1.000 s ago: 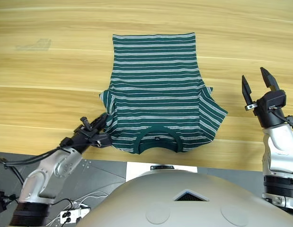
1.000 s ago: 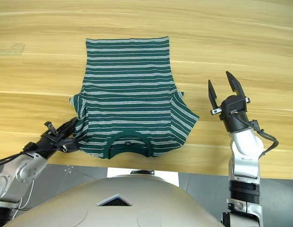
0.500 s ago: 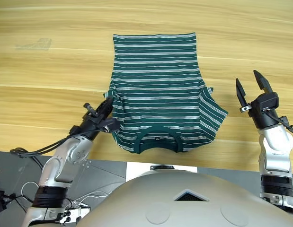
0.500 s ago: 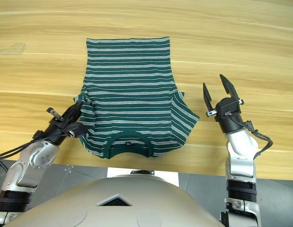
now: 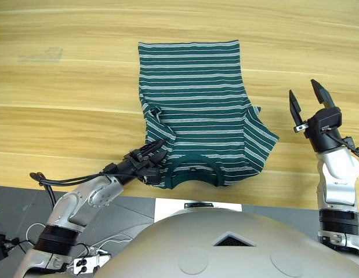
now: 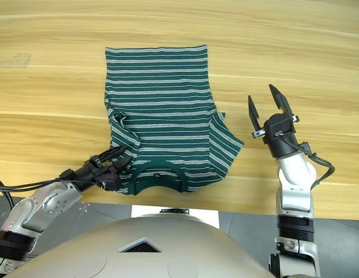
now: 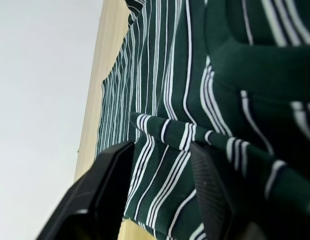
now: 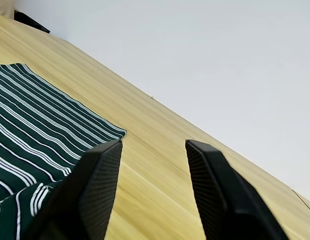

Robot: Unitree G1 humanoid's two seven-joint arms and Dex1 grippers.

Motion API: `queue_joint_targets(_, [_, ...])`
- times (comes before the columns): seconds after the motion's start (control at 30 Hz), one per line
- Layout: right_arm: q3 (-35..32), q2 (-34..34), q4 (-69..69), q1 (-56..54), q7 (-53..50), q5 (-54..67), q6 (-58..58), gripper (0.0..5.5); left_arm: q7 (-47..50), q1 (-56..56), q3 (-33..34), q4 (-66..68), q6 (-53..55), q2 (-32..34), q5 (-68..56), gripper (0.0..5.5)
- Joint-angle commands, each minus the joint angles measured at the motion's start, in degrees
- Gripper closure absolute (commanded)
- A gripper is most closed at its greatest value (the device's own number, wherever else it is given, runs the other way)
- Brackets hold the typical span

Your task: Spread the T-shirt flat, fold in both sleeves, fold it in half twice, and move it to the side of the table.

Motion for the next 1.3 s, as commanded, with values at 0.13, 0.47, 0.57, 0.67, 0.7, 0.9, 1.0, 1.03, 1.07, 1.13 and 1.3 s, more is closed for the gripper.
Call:
queue_joint_targets(0.13, [1.3,0.6,0.0,-2.2,-0.8,-1.4,1.4,3.16,-2.0,1.8,-0.3,4.7,1.6,2.4,1.2,2.64])
queue_joint_targets(0.47, [-11.4,-8.6,-11.6,19.2,-6.6,-25.5,-3.2,3.16,4.1,3.2,14.6,-10.0,1.0,-5.6,-16.5,2.6])
queue_joint_targets(0.57, [-10.1,-7.9,-13.5,26.8,-6.2,-29.2,-3.2,3.16,4.3,2.1,15.2,-12.5,2.0,-8.6,-17.7,2.6])
queue_joint_targets(0.67, [-7.5,-8.5,-12.5,31.9,-5.1,-31.7,-3.6,3.16,5.6,-0.1,15.6,-11.9,4.1,-11.8,-16.2,2.6])
queue_joint_targets(0.7, [-5.9,-8.8,-12.4,33.2,-4.2,-32.0,-3.9,3.16,6.2,-1.1,15.9,-11.6,5.0,-12.8,-15.6,2.6])
queue_joint_targets(0.9, [0.7,-9.0,-6.5,26.5,-4.6,-33.3,-3.2,3.16,8.3,-5.4,16.5,-11.6,9.5,-17.1,-13.8,2.6])
queue_joint_targets(1.0, [2.3,-8.8,-2.4,20.1,-5.7,-32.6,-2.4,3.16,8.1,-5.9,16.3,-13.5,10.3,-18.1,-12.8,2.6])
queue_joint_targets(1.03, [2.9,-8.6,-1.1,18.6,-6.1,-32.5,-2.3,3.16,8.0,-6.2,16.3,-13.8,10.5,-18.4,-12.7,2.6])
queue_joint_targets(1.07, [3.5,-8.7,0.0,17.3,-6.5,-32.7,-2.3,3.16,7.9,-6.3,16.3,-14.0,10.6,-18.6,-12.5,2.6])
queue_joint_targets(1.13, [4.4,-8.5,2.1,14.8,-7.7,-32.7,-2.2,3.16,7.8,-6.3,16.4,-14.5,10.8,-18.8,-12.2,2.6])
queue_joint_targets(1.3, [6.4,-8.7,4.9,12.0,-9.8,-32.4,-2.7,3.16,7.3,-5.4,16.3,-15.5,10.8,-19.0,-11.9,2.6])
